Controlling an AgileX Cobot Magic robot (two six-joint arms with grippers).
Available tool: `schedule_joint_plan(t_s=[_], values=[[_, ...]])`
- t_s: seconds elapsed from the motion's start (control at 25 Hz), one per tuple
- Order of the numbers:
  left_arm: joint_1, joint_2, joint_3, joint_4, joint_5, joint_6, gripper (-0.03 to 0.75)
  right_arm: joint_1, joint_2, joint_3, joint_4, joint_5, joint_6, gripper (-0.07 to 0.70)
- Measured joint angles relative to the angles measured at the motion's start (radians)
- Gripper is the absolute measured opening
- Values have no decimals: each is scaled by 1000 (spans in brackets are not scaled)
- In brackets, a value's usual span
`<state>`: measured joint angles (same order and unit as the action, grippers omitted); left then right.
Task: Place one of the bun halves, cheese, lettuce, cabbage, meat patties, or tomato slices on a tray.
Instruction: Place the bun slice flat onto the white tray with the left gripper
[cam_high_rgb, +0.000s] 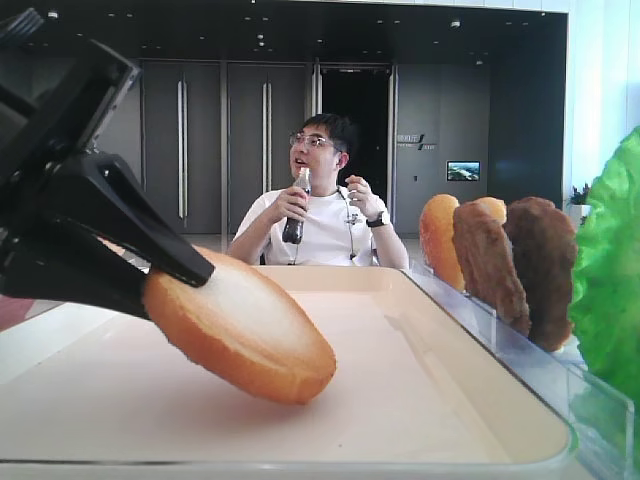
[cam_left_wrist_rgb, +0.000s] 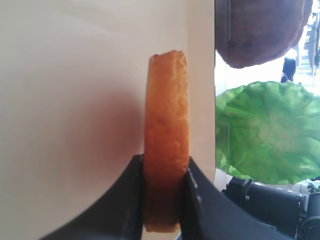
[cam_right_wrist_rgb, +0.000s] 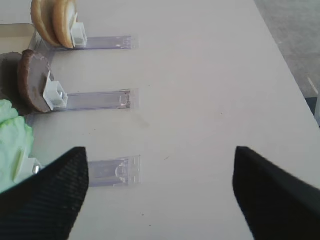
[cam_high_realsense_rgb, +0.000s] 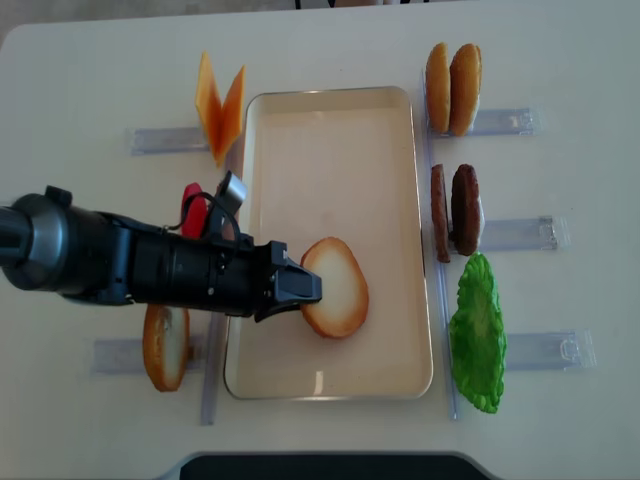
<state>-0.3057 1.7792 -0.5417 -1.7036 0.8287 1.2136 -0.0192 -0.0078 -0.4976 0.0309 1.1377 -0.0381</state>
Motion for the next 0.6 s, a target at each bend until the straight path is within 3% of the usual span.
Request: schedule_joint_plan(t_s=[0.6], values=[[0, 0, -1, -2, -9, 27, 143, 0, 0, 0, 0, 0, 0, 589]])
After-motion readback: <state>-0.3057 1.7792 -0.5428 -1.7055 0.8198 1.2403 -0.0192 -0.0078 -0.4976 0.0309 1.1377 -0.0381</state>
